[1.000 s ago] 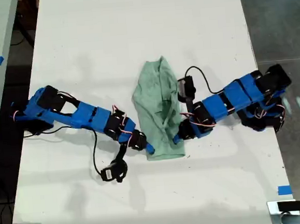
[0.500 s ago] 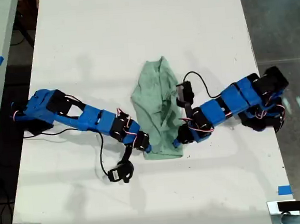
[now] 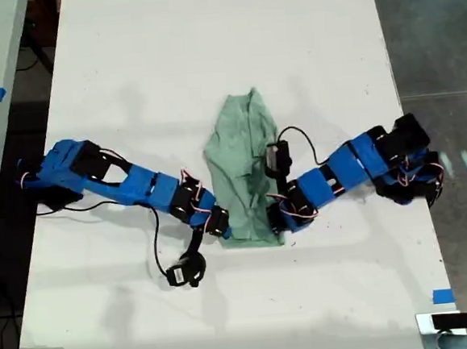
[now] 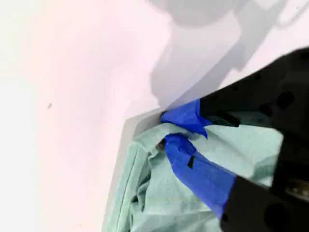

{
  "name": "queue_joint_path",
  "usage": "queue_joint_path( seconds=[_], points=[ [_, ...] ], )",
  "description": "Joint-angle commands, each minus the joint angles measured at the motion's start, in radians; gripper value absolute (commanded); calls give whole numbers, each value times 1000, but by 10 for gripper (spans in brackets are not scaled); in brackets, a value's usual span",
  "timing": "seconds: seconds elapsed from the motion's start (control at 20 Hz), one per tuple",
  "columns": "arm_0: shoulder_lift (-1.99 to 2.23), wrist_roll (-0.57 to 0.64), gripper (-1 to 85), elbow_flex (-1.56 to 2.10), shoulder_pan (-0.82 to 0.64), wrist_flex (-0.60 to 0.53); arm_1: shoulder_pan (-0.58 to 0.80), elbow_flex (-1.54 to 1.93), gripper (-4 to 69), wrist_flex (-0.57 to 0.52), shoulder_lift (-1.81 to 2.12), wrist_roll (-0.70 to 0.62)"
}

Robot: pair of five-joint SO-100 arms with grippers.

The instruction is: Fold t shirt

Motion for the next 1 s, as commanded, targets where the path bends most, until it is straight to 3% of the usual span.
queue_joint_path(
  seconds=[0.0, 0.15, 0.3, 0.45, 0.75, 0.95],
  points=[
    [98, -104, -1, -15, 92, 83, -91, -293, 2, 172, -91, 44],
    [256, -186, -1, -14, 140, 147, -103, -586, -9, 351, -124, 3],
    [393, -153, -1, -8, 106, 161, -21, -618, -10, 431, 3, -81],
    [449, -95, -1, 0, -21, 229, 123, -554, -12, 453, 133, -190],
    [449, 94, -1, 26, -414, 344, 494, -531, -13, 416, 193, -554],
    [437, 173, -1, 23, -612, 345, 698, -448, -13, 408, 210, -649]
  ],
)
